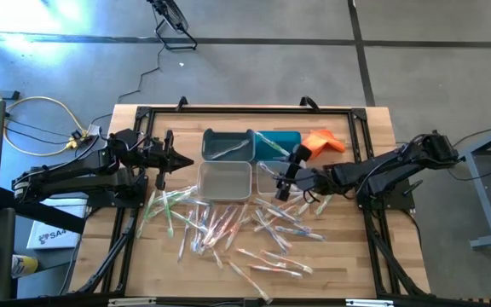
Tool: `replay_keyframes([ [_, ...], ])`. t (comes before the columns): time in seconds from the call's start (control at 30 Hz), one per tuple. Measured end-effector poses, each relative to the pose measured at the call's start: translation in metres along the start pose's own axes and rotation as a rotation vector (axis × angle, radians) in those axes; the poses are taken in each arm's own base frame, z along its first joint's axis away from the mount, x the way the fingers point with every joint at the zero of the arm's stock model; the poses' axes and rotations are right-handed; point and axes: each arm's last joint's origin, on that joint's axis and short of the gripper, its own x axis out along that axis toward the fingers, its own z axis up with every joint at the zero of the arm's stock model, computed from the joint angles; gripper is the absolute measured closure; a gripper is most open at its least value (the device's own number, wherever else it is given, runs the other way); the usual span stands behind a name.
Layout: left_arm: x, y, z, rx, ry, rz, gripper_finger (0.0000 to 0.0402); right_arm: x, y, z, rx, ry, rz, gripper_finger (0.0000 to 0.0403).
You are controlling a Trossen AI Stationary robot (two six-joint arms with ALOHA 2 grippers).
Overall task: Pick & Place Toothbrushes
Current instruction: Put the blue toothbrush into the dark blue bin
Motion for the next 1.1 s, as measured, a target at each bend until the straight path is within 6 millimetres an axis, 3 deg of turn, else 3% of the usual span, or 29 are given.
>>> replay_keyframes([
  [0.33,0.0,0.0,0.0,-0.001,0.002,0.0,0.0398,0.004,-0.013,0.0,0.007,0.006,-0.213,0.0163],
  [0.53,0.0,0.0,0.0,0.008,0.002,0.003,0.0398,0.011,-0.024,0.001,0.03,0.009,-0.243,0.0163],
  [0.67,0.0,0.0,0.0,0.037,0.002,0.004,0.0398,0.01,-0.023,0.007,-0.056,0.023,-0.244,0.0163],
  [0.87,0.0,0.0,0.0,0.04,0.002,0.003,0.0398,0.001,-0.019,0.037,-0.026,0.002,-0.131,0.0163],
  [1.1,0.0,0.0,0.0,0.041,0.004,0.003,0.0398,-0.015,-0.006,0.042,0.066,0.15,0.053,0.0163],
])
